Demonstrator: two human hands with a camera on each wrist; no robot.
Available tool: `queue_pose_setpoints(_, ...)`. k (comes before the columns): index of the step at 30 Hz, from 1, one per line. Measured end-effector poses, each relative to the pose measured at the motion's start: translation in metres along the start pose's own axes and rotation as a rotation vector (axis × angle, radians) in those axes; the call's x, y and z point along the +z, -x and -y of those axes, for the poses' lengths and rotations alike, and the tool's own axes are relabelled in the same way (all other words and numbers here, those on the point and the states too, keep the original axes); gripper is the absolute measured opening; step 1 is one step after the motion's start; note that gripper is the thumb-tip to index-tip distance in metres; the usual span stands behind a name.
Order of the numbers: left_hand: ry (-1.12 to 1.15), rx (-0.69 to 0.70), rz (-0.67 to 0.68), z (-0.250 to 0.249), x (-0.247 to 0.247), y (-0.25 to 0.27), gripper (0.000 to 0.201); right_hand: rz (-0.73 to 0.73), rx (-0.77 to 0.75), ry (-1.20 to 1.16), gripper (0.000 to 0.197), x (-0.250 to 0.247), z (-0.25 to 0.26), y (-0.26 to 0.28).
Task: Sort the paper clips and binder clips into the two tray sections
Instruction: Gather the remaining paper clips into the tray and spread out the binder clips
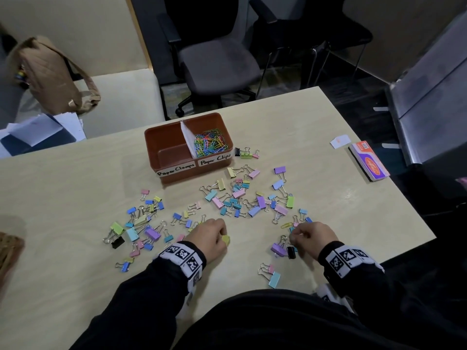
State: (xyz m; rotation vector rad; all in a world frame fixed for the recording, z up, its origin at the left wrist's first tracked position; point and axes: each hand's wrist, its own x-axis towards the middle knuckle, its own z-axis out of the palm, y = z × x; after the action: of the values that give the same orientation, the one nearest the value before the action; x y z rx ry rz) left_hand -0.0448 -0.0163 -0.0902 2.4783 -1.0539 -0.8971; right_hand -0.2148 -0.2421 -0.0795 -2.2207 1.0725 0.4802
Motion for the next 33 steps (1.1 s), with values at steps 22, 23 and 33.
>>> queue_pose_setpoints(22,-0.358,0.37,0.106,-0.089,0.024,-0.055,0.035,0.131,-0.158,0.515,0.017,-0.003,0.031,-0.031)
queue_pose_setpoints(23,-0.38,0.363,0.106,-0.092,0.025,-0.06,0.037,0.125,-0.167,0.528,0.019,-0.002,0.03,-0.03)
queue_pose_setpoints(33,-0.319,0.169,0.061,-0.088,0.018,-0.079,0.026,0.072,-0.202,0.495,0.018,-0.003,0.023,-0.029)
